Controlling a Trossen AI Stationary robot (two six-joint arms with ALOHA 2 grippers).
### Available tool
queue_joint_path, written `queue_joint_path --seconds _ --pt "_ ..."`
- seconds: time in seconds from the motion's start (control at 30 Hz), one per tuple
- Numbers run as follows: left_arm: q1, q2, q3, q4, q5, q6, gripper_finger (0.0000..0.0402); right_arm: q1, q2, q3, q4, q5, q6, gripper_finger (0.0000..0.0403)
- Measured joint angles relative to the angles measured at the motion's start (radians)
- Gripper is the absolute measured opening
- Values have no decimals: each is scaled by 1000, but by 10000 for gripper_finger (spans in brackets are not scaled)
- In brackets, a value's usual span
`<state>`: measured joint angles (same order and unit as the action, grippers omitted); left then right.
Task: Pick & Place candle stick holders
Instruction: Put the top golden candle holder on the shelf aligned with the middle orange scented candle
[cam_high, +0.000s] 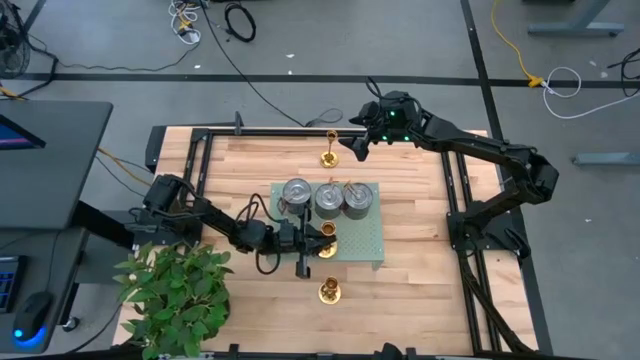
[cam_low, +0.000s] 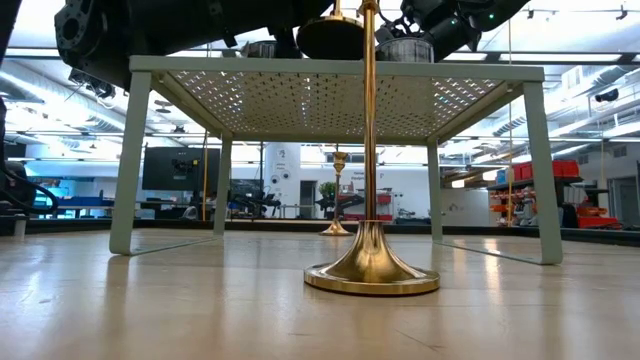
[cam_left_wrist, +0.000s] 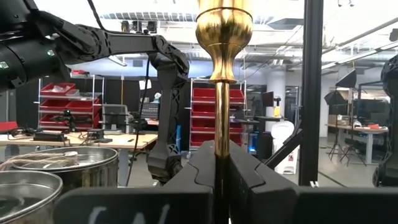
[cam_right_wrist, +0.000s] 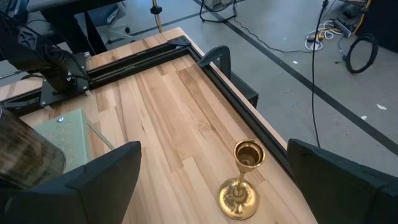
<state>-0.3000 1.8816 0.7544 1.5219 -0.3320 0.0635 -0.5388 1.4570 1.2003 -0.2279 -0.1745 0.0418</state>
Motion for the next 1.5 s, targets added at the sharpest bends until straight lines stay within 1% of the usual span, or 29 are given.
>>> queue_joint_path --seconds 0.17,0.37,0.53,0.8,1.1,1.37,1.5 --pt "0 0 0 -4 4 5 11 0 0 0 0 0 0 400" --pt "0 -1 0 -77 -24 -7 11 0 0 0 0 0 0 400" --pt "0 0 0 -87 -11 -3 11 0 0 0 0 0 0 400" --pt "0 -2 1 -169 -12 -32 11 0 0 0 0 0 0 400" --pt "0 -2 0 -173 -12 -34 11 0 0 0 0 0 1 400" --pt "0 -2 0 -171 -12 -35 37 0 0 0 -1 0 1 400" --pt "0 -2 2 -171 -12 -35 41 0 0 0 0 0 -1 400"
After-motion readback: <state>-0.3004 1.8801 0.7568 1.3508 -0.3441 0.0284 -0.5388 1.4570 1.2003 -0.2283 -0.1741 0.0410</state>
